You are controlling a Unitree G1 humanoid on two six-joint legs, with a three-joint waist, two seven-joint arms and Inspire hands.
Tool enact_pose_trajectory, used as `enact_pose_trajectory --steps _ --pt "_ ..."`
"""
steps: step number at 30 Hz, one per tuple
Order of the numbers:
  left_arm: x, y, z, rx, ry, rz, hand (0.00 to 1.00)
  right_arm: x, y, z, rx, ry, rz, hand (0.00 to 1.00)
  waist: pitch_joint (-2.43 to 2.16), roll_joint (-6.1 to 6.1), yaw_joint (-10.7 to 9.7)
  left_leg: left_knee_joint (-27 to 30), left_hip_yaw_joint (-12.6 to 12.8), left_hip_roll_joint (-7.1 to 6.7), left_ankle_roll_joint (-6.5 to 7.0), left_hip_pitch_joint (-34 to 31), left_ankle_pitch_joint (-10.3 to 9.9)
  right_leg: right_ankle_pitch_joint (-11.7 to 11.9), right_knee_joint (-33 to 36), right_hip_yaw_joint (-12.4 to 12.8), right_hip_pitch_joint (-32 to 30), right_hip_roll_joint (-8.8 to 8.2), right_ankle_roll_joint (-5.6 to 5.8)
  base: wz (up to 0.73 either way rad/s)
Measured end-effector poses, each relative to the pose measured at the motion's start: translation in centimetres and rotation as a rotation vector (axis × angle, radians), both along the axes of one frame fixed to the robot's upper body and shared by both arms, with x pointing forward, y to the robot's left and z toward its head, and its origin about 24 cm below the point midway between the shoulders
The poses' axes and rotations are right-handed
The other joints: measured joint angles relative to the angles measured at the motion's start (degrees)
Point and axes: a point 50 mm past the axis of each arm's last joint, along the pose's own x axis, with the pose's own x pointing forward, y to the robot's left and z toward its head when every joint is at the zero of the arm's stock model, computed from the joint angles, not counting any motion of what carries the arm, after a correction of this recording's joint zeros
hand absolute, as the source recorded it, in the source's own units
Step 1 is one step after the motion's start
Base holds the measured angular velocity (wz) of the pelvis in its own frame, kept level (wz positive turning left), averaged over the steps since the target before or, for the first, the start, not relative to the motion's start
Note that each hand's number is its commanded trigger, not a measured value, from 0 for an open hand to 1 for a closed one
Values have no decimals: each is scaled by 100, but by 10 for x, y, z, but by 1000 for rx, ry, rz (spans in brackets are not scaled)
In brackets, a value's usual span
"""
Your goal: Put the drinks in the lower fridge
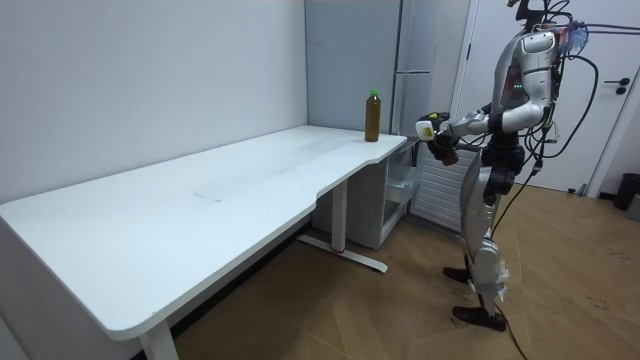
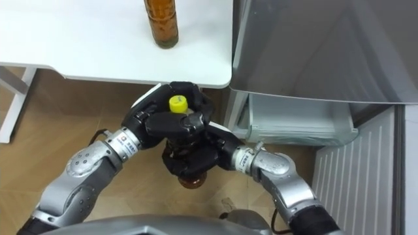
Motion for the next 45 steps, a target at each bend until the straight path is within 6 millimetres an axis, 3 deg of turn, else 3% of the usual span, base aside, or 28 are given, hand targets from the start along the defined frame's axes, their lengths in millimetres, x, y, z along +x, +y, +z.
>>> enact_pose_trajectory --steps 19,25,34,39,45 --pt "3 4 2 27 -25 22 0 -1 -2 -1 0 6 -8 100 3 25 -10 -11 -1 0 0 -17 0 0 -1 -2 -21 3 0 0" --pt "10 3 10 21 -73 34 0 0 -4 -1 -1 6 -17 100 -5 82 -14 -10 -19 2 0 5 0 3 -15 -22 14 1 -4 0" --pt "20 1 43 -43 -230 58 0 0 -7 0 16 15 -20 100 -1 121 6 -20 -18 4 0 98 0 8 -18 -4 92 4 -10 0" --pt "18 -4 81 -127 -408 31 0 -7 -7 -4 5 43 -16 100 -10 135 85 -15 -35 2 0 143 0 9 -15 -9 136 4 -10 0" --pt "23 5 97 -152 -494 85 0 -13 -17 -9 -16 63 -42 100 -12 156 165 -21 -31 -1 0 200 0 4 -15 4 196 -7 -3 0"
